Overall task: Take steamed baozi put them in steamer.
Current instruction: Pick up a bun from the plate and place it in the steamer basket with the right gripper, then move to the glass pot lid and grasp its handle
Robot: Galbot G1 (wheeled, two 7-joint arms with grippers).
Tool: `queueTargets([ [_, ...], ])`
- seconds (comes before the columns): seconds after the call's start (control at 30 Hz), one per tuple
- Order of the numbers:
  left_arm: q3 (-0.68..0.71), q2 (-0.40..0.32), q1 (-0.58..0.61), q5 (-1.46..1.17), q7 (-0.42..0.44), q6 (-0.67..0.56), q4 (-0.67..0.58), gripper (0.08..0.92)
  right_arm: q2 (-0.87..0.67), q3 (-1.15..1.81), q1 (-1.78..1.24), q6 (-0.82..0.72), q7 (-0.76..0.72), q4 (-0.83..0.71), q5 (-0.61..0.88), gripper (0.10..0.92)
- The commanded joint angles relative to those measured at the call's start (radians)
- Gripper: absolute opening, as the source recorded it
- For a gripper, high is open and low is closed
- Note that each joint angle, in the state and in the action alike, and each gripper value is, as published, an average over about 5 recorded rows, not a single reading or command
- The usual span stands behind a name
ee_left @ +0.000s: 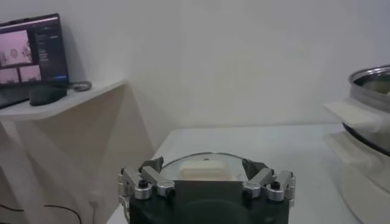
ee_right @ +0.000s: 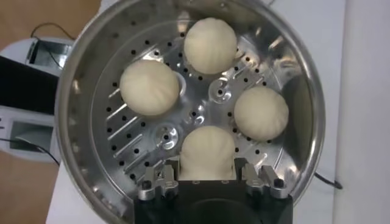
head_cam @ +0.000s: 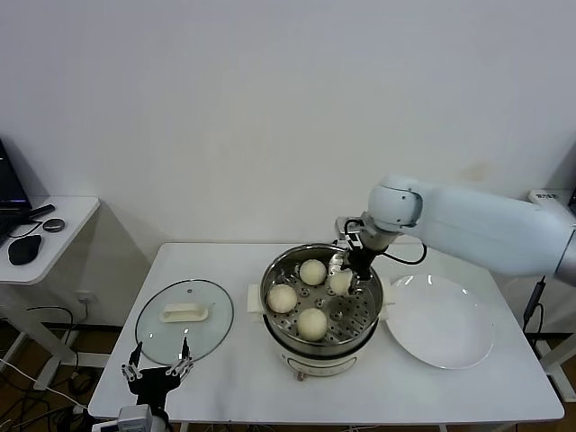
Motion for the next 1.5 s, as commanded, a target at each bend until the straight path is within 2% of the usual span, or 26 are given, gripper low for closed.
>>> queueTargets([
  [0.03, 0.001, 0.000, -0.001, -0.001, 0.001, 0.000, 0.002, 0.823, 0.013, -0.018, -0.020, -0.017, 0.030, -0.009, -0.036, 0.535],
  [0.33, -0.003, -0.001, -0.009, -0.002, 0.003, 0.000, 0.007, 0.823, 0.005, 0.004, -0.024, -0.032, 0.041, -0.011, 0.007, 0.556],
  [0.63, -0.004, -0.006, -0.003, -0.001, 0.002, -0.001, 0.004, 0.823, -0.028, 0.095, -0.042, -0.022, 0.020, -0.008, 0.014, 0.782],
  [0.77, -0.007, -0.013, 0.004, -0.001, 0.008, -0.001, -0.010, 0.823, -0.063, 0.241, -0.088, -0.005, 0.029, -0.030, 0.006, 0.819],
  [0.87, -0.012, -0.017, 0.015, -0.005, 0.012, -0.004, -0.019, 0.823, -0.100, 0.472, -0.191, 0.025, 0.066, -0.052, 0.024, 0.822],
  [1.13, -0.023, -0.020, 0.042, -0.026, 0.017, -0.024, -0.037, 0.823, -0.166, 1.144, -0.581, 0.132, 0.304, -0.025, 0.130, 0.823],
  [1.2, -0.024, -0.020, 0.047, -0.027, 0.021, -0.031, -0.043, 0.823, -0.167, 1.290, -0.679, 0.143, 0.402, 0.005, 0.169, 0.823],
  [1.37, -0.027, -0.025, 0.051, -0.037, 0.047, -0.035, -0.057, 0.823, -0.147, 1.531, -0.959, 0.176, 0.766, 0.107, 0.294, 0.823],
  [1.5, -0.023, -0.029, 0.032, -0.043, 0.039, -0.028, -0.056, 0.823, -0.044, 1.759, -1.214, 0.261, 0.873, 0.161, 0.268, 0.823],
])
